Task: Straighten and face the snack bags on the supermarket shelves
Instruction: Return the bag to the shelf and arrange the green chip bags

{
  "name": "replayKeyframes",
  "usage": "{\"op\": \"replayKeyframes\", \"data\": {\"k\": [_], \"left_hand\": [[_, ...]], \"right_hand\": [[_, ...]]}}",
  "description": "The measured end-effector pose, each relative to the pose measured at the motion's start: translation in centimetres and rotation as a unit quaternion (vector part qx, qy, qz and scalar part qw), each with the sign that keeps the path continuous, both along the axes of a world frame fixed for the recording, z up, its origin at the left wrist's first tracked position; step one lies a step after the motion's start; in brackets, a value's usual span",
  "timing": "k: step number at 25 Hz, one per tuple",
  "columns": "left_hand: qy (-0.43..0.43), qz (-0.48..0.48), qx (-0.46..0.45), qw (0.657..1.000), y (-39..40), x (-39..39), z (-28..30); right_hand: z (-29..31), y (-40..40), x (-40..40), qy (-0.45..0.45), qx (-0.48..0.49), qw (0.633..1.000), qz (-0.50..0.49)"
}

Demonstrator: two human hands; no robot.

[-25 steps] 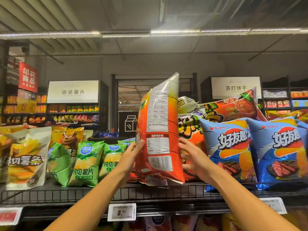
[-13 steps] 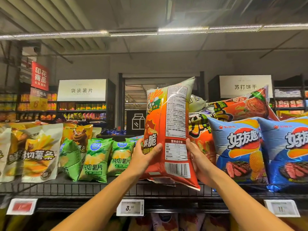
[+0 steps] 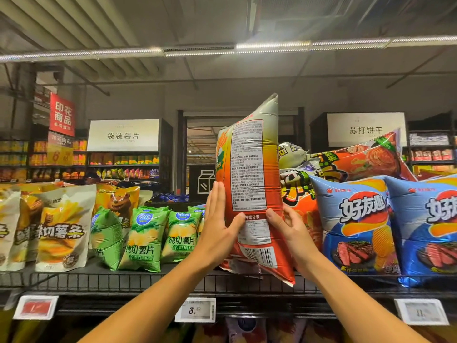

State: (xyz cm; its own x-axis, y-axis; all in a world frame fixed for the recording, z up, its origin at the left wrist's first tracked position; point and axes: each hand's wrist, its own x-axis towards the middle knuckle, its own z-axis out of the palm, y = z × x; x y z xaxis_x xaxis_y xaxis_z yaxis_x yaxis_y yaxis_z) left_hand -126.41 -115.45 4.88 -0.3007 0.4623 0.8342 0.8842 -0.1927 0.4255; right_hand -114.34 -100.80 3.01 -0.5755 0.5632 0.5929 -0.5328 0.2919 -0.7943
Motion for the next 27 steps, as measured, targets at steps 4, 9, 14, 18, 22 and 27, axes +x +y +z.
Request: {"op": "replayKeyframes", "data": {"k": [4,9,14,18,22,27], "left_hand": [[-0.063,0.023,0.021,0.998,0.9,1.4,0.1],[-0.163,-0.035,0.022,0.986,0.9,2.4,0.5],[-0.212,-0.123,0.075,0.967,-0.5,0.5,2.4],[-0.233,-0.213,0.092,0.944,-1.0,-1.1,2.0],[-0.288,-0.299,0.070,0.907,-1.3,-2.4,1.0],[-0.300,-0.391,0.016,0.870,-1.1,-2.1,1.1]], "right_hand": [[-0.4,-1.2,-0.5,0.041,0.012,0.998,-0.048],[-0.4,-2.7,-1.0,0.045,0.065,0.994,-0.079],[0.3,-2.1,-0.3,0.040,0.104,0.986,-0.122],[0.9,-1.1,0.3,0.038,0.098,0.983,-0.150],[1.5,-0.1,1.5,-0.051,0.063,0.994,-0.079],[1.3,0.7,2.4,-0.127,0.027,0.989,0.077]]}}
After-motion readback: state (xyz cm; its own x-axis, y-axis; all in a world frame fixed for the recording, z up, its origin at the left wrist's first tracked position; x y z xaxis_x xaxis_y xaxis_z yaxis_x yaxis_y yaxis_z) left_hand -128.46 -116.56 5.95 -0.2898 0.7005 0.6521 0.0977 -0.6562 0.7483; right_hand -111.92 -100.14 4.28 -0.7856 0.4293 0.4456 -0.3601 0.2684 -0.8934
